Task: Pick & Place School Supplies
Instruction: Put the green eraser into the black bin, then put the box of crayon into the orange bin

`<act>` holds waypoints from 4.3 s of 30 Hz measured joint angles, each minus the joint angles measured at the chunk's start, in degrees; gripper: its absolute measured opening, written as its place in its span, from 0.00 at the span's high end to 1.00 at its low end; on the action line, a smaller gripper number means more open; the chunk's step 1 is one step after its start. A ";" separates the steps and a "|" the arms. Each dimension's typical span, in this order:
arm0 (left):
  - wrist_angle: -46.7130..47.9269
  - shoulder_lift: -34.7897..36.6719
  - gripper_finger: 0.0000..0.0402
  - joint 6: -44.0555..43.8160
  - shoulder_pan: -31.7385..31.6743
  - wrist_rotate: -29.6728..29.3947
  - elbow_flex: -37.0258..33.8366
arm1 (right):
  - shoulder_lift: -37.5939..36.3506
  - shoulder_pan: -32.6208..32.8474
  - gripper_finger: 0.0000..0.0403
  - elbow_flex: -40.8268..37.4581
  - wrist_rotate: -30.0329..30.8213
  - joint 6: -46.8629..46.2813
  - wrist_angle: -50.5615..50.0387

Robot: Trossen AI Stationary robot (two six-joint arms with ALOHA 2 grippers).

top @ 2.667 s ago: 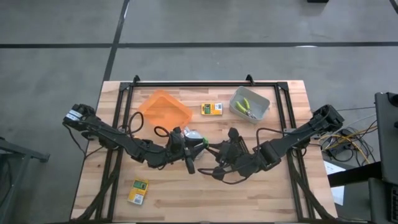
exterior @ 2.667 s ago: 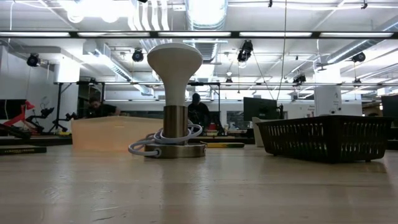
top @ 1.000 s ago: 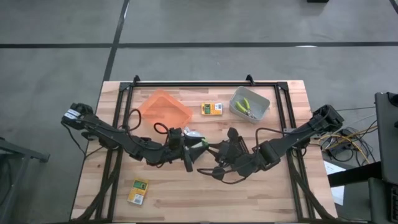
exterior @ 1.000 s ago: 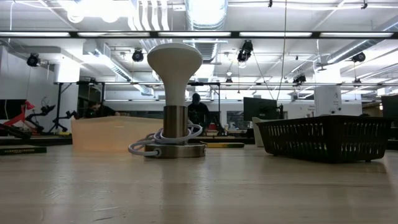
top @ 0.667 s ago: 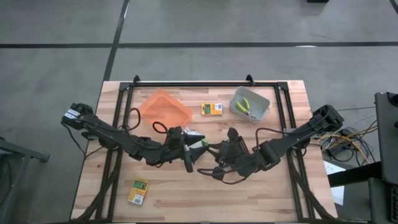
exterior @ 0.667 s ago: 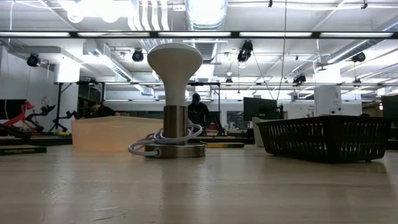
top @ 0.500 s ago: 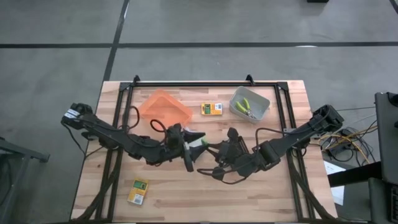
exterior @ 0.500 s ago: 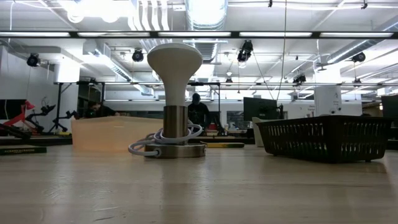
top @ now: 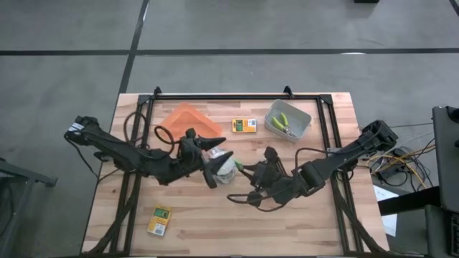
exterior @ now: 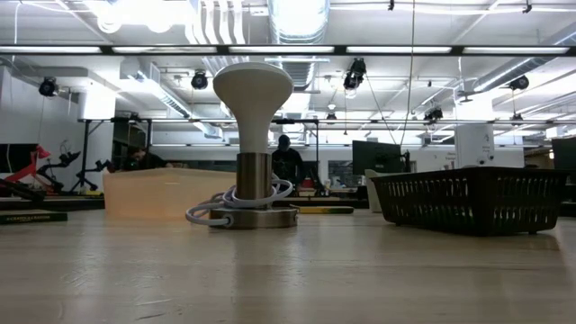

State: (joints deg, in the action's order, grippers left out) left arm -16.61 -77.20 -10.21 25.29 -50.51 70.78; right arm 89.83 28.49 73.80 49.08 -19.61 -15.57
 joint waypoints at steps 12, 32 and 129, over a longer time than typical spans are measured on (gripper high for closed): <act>19.65 4.11 0.38 -14.33 0.07 -0.02 -0.62 | -5.10 0.02 0.90 0.02 -17.27 -31.68 -34.81; 24.38 2.13 0.38 -20.42 0.05 -0.14 -0.81 | -2.72 -2.31 0.90 -15.68 -36.16 -41.55 -33.29; 45.66 1.84 0.38 -91.94 23.90 69.52 -31.89 | 1.94 -5.09 0.65 2.18 -34.82 -23.50 -14.93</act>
State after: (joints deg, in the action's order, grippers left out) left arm 29.06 -75.35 -102.15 49.19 19.01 38.90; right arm 91.76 23.40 75.98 14.26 -43.11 -30.50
